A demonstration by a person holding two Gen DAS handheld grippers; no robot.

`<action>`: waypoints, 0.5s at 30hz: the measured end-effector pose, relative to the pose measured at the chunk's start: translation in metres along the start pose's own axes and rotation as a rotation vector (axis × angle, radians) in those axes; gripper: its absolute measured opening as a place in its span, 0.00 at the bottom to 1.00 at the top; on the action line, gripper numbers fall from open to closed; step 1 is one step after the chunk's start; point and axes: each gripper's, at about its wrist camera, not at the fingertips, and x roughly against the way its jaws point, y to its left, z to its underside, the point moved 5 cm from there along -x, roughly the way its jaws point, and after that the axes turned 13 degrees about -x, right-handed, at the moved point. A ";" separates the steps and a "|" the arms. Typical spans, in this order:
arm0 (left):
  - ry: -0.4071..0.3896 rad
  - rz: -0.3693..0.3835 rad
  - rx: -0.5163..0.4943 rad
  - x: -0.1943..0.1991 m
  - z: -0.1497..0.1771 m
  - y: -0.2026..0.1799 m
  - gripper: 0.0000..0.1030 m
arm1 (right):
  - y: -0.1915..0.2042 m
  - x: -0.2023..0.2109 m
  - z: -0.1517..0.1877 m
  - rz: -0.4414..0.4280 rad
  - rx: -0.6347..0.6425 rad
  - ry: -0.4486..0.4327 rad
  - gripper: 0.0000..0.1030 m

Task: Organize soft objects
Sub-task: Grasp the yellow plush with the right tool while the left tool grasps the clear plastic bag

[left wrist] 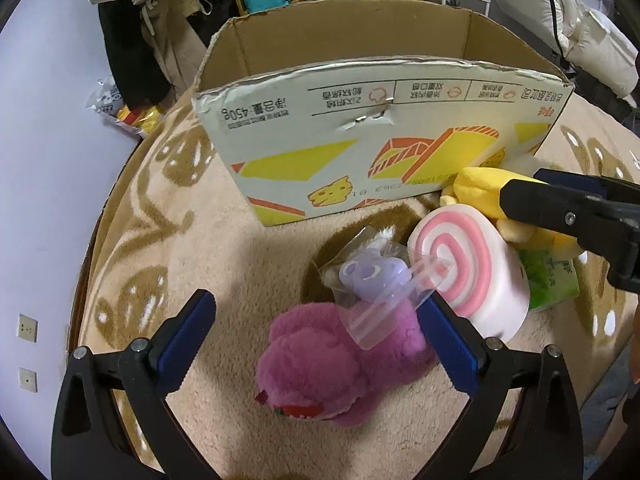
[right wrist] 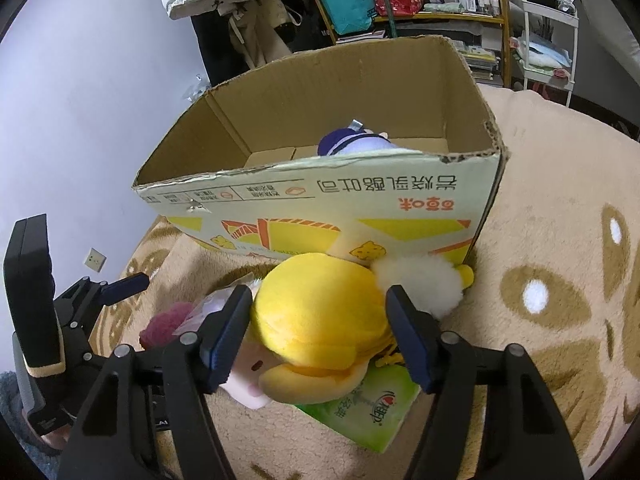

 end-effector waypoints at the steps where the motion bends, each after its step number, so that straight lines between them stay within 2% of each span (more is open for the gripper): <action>1: -0.004 0.000 -0.005 -0.001 -0.001 0.000 0.96 | 0.000 0.000 0.000 0.001 0.001 0.002 0.71; 5: -0.027 -0.001 -0.045 -0.001 -0.004 -0.005 0.92 | 0.000 -0.001 0.000 0.002 -0.002 0.005 0.71; 9: -0.025 0.033 -0.056 -0.007 -0.007 -0.009 0.81 | 0.001 -0.001 0.000 0.003 -0.001 0.009 0.71; 11: -0.026 0.064 -0.045 -0.009 -0.008 -0.009 0.71 | 0.001 -0.002 0.000 0.004 0.000 0.012 0.71; 13: -0.024 0.118 -0.026 -0.012 -0.008 -0.010 0.55 | 0.002 -0.003 0.001 0.003 0.002 0.015 0.70; 15: -0.018 0.151 -0.013 -0.015 -0.008 -0.010 0.47 | 0.003 -0.004 0.001 0.004 0.006 0.019 0.70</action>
